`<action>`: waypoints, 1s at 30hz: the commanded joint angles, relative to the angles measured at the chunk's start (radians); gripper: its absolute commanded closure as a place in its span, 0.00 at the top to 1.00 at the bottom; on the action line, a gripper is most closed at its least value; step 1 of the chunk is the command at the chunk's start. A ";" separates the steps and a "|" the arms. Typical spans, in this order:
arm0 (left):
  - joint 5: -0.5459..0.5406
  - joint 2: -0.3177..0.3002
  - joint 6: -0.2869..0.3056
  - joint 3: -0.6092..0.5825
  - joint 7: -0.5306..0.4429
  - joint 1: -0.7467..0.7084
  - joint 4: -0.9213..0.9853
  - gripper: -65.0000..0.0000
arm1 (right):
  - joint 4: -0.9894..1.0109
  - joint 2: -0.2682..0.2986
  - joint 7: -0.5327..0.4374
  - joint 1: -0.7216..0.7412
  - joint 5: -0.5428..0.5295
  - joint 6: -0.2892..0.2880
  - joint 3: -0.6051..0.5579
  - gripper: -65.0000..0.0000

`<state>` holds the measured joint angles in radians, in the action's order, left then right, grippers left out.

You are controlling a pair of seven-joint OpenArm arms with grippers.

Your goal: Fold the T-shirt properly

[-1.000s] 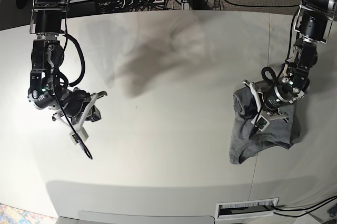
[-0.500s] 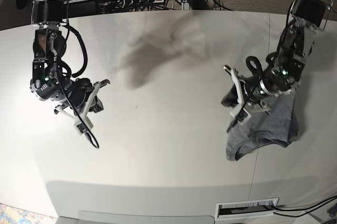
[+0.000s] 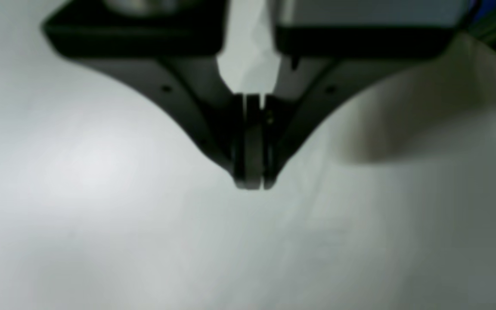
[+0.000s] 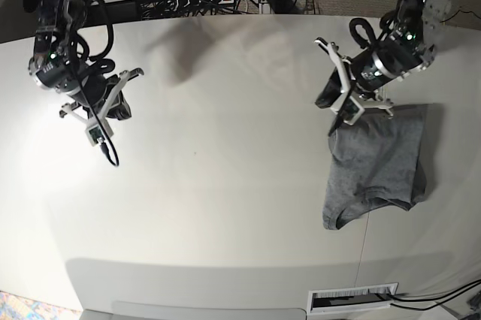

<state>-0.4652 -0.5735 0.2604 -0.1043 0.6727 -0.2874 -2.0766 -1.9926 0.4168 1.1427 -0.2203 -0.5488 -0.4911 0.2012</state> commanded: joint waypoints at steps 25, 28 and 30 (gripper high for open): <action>-0.043 0.127 0.006 0.383 -0.040 -0.688 -0.218 0.00 | -0.314 0.009 -0.051 -0.646 0.012 0.000 0.077 0.00; -0.018 0.144 0.013 0.384 -0.037 -0.716 -0.218 0.00 | -0.330 0.007 -0.051 -0.713 0.019 -0.001 0.078 0.00; 0.014 0.150 0.011 0.385 -0.037 -0.734 -0.218 0.00 | -0.330 0.007 -0.052 -0.758 0.019 -0.001 0.078 0.00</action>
<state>-0.4450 -0.4183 0.2691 0.2756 0.6510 -1.0073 -2.2776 -2.3058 0.4152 1.1019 -0.9680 -0.5236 -0.4927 0.2729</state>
